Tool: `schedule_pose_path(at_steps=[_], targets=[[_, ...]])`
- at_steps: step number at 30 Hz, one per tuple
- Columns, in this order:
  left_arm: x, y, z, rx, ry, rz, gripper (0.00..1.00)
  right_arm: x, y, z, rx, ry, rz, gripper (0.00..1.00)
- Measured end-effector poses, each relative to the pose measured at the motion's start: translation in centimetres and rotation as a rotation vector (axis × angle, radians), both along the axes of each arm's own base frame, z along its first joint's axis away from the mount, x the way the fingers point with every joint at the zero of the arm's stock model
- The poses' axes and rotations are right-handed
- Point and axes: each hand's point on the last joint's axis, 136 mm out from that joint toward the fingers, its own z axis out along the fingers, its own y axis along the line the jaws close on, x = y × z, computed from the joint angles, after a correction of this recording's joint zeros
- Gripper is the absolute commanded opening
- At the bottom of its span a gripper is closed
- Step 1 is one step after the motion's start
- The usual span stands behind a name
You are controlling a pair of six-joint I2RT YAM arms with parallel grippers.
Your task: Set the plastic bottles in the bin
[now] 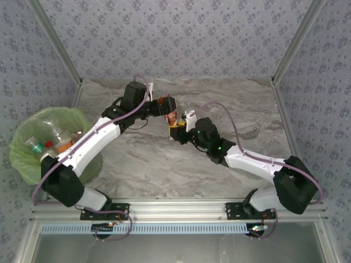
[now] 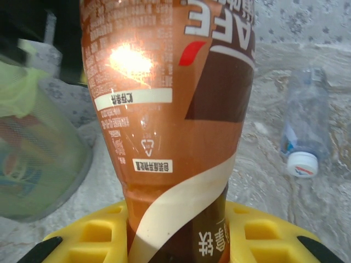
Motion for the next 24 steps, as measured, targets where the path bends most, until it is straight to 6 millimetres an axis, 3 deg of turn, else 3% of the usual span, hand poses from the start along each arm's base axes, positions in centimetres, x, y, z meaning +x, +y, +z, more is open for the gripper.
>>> schedule_pose_path(at_steps=[8, 14, 24], targets=[[-0.3, -1.9, 0.1, -0.116, -0.027, -0.076, 0.71, -0.6, 0.4, 0.3, 0.054, 0.026, 0.026, 0.0], [-0.6, -2.1, 0.7, -0.126, -0.046, -0.098, 0.58, -0.9, 0.7, 0.5, 0.067, 0.032, 0.04, 0.01], [-1.1, -1.4, 1.7, -0.113, -0.074, -0.085, 0.46, -1.1, 1.3, 1.2, 0.087, 0.017, 0.061, 0.3]])
